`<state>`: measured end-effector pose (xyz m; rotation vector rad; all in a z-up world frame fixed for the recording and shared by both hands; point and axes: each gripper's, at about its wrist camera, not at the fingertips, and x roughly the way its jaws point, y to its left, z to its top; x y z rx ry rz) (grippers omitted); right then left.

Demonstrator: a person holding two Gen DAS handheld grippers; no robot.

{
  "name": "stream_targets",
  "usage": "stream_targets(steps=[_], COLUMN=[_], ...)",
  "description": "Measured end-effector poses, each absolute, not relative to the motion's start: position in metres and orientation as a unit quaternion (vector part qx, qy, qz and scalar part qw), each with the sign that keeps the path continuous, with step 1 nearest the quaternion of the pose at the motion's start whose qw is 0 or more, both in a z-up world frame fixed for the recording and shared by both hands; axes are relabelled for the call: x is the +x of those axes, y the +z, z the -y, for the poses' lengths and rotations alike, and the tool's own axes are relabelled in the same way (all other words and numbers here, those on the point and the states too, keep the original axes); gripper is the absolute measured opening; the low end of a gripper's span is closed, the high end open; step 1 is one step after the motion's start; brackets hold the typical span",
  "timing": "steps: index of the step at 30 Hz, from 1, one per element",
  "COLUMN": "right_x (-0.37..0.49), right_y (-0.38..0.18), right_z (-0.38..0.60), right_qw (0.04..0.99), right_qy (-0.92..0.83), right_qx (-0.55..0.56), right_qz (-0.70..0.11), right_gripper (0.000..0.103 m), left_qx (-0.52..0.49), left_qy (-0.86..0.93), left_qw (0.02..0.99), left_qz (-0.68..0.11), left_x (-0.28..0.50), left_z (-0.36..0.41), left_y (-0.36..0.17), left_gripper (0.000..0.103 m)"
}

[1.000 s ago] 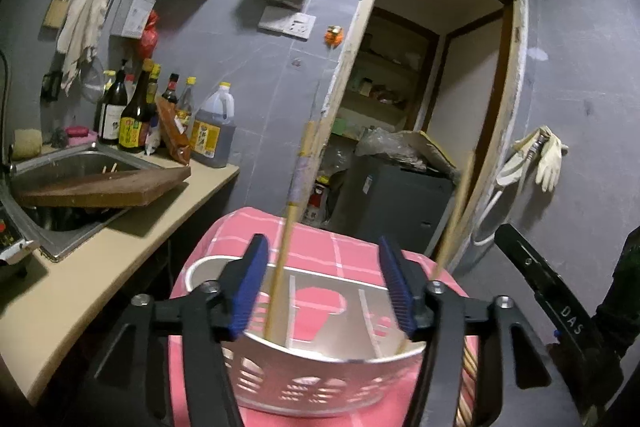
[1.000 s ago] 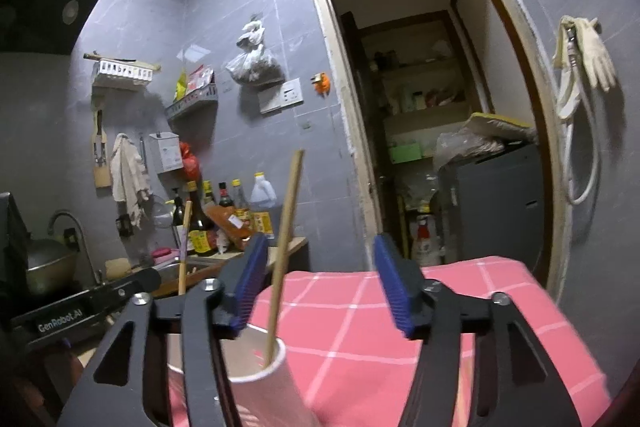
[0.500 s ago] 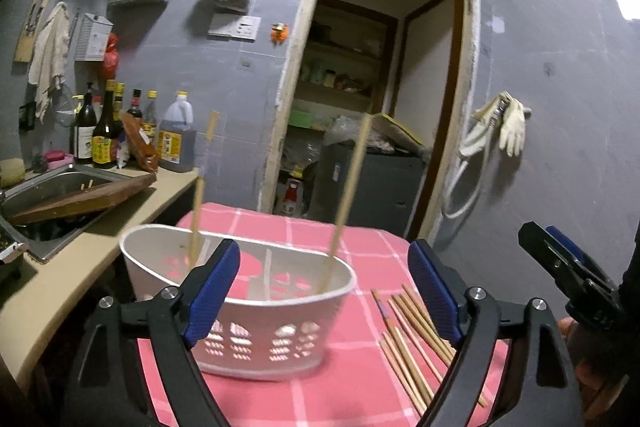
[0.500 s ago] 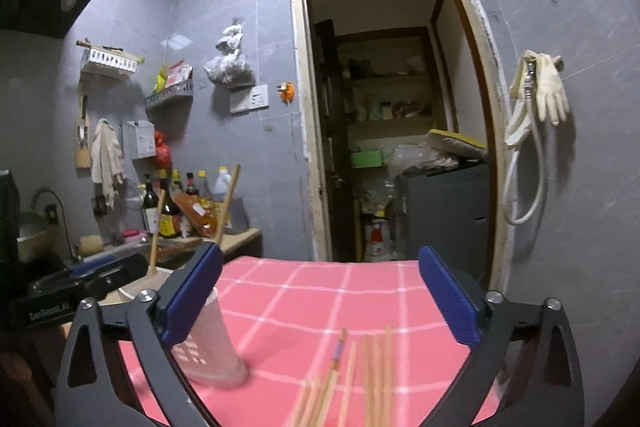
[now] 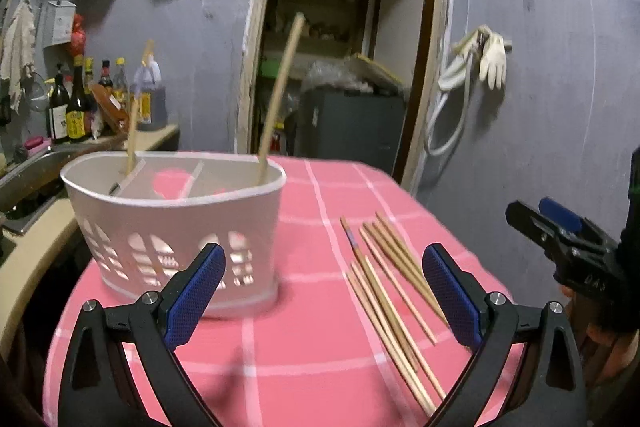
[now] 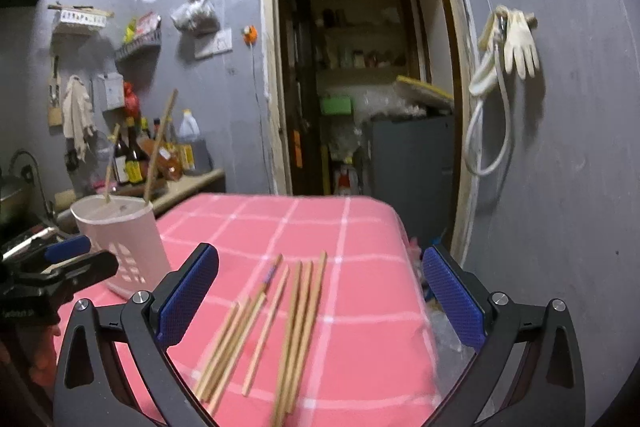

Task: Organize utensils
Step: 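Move both open tools back over the remaining chopsticks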

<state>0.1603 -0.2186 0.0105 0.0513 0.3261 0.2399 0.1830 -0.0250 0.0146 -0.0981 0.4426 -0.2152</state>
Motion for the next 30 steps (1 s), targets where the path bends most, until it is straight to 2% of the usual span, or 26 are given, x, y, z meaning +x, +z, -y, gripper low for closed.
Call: stream_targets(steps=[11, 13, 15, 17, 21, 24, 26, 30], right_x=[0.188, 0.193, 0.199, 0.206, 0.218, 0.228, 0.235, 0.249], right_y=[-0.015, -0.019, -0.023, -0.027, -0.033, -0.038, -0.041, -0.046], right_z=[0.225, 0.224, 0.222, 0.219, 0.216, 0.213, 0.209, 0.205], right_qw=[0.962, 0.957, 0.951, 0.944, 0.934, 0.926, 0.92, 0.913], right_qy=[0.122, 0.126, 0.131, 0.137, 0.14, 0.144, 0.149, 0.154], right_qx=[0.031, 0.03, 0.027, 0.022, 0.016, 0.01, 0.005, -0.002], right_qz=[-0.244, -0.261, -0.279, -0.299, -0.329, -0.35, -0.361, -0.378], right_gripper=[0.102, 0.098, 0.089, 0.084, 0.062, 0.051, 0.049, 0.043], left_qx=[-0.043, -0.043, -0.043, -0.045, -0.052, -0.055, -0.058, -0.055], left_qy=[-0.112, -0.114, -0.12, -0.127, -0.133, -0.138, -0.142, -0.137], left_qw=[0.939, 0.935, 0.93, 0.922, 0.908, 0.897, 0.891, 0.889], left_qz=[-0.322, -0.332, -0.346, -0.362, -0.394, -0.415, -0.427, -0.434], left_x=[0.215, 0.22, 0.227, 0.234, 0.248, 0.258, 0.266, 0.276], left_z=[0.042, 0.044, 0.047, 0.049, 0.052, 0.054, 0.056, 0.059], left_y=[-0.022, -0.024, -0.026, -0.03, -0.037, -0.041, -0.043, -0.043], left_gripper=[0.096, 0.094, 0.089, 0.077, 0.066, 0.056, 0.049, 0.045])
